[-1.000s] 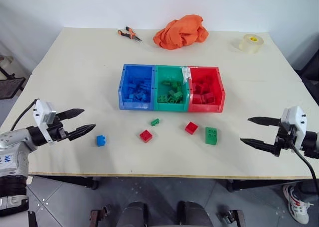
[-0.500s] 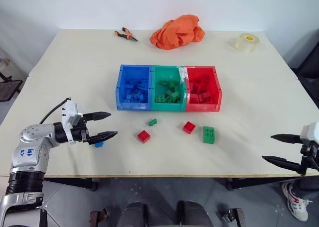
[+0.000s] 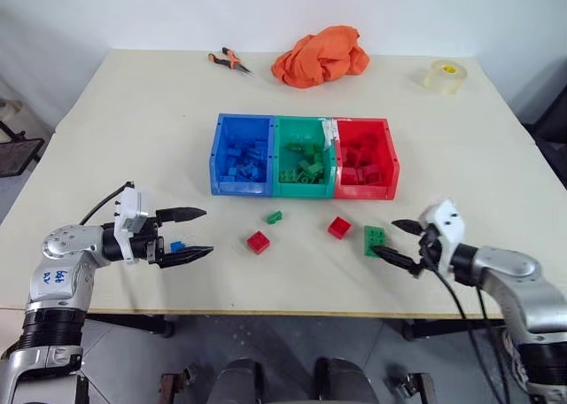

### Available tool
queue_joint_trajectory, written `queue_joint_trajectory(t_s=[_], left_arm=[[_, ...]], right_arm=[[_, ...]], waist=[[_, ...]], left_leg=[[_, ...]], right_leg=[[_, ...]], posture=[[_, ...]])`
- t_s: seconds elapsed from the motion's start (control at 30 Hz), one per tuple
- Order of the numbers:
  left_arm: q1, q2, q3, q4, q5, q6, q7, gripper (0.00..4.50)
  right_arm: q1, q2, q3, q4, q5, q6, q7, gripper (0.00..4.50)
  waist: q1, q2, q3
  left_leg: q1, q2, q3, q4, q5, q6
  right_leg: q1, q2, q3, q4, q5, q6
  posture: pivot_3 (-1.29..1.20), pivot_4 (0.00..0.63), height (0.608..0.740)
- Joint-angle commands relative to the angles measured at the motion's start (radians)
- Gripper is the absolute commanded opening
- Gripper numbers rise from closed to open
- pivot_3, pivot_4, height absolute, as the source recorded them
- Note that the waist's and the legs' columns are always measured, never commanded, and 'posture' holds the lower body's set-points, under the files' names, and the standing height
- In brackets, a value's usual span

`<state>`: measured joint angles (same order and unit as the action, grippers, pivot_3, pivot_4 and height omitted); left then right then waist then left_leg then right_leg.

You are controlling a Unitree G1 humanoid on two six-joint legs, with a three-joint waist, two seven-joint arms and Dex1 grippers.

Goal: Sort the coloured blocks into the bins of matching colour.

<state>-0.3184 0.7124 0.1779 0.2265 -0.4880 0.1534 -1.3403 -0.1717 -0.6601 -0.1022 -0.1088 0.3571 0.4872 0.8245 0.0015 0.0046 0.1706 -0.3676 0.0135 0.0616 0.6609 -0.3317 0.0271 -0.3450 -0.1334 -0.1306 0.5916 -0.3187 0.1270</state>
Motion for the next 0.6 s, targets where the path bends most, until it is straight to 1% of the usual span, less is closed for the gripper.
queue_joint_trajectory(t_s=[0.03,0.23,0.37,0.47,0.6], left_arm=[[0.011,-0.009,0.015,-0.063,-0.032,0.005,0.009,4.37],[0.024,-0.017,0.017,-0.089,-0.037,0.014,0.024,4.37],[0.022,-0.017,0.017,-0.088,-0.038,0.019,0.029,4.37],[0.016,-0.018,0.017,-0.08,-0.034,0.017,0.033,4.5],[0.007,-0.021,0.016,-0.075,-0.031,0.015,0.04,4.5]], right_arm=[[0.002,0.028,0.022,0.004,-0.032,-0.011,-0.048,4.5],[0.017,0.074,0.056,0.02,-0.077,-0.03,-0.109,4.5],[0.02,0.098,0.045,0.023,-0.082,-0.062,-0.135,4.5],[0.021,0.111,0.043,0.023,-0.079,-0.093,-0.139,3.89],[0.014,0.134,0.037,0.015,-0.056,-0.129,-0.131,2.55]], waist=[[0.0,0.0,0.0],[-0.004,-0.002,-0.001],[-0.005,-0.002,-0.001],[-0.005,-0.002,-0.001],[-0.005,-0.002,-0.001]], left_leg=[[0.0,0.0,0.0,0.0,0.0,0.0],[0.0,0.0,-0.001,0.001,0.0,0.0],[0.001,0.0,-0.001,0.001,0.0,0.0],[0.001,0.0,0.0,0.001,0.0,0.0],[0.001,0.0,0.0,0.001,0.0,0.0]], right_leg=[[0.0,0.0,0.0,0.0,0.0,0.0],[0.001,0.001,-0.001,0.001,0.0,0.0],[0.001,0.001,0.0,0.001,0.0,0.0],[0.001,0.001,0.0,0.001,0.0,0.0],[0.0,0.001,0.0,0.001,0.0,0.0]], posture=[[0.0,0.15,0.74],[0.0,0.15,0.74],[0.0,0.15,0.74],[0.0,0.15,0.74],[0.0,0.15,0.74]])
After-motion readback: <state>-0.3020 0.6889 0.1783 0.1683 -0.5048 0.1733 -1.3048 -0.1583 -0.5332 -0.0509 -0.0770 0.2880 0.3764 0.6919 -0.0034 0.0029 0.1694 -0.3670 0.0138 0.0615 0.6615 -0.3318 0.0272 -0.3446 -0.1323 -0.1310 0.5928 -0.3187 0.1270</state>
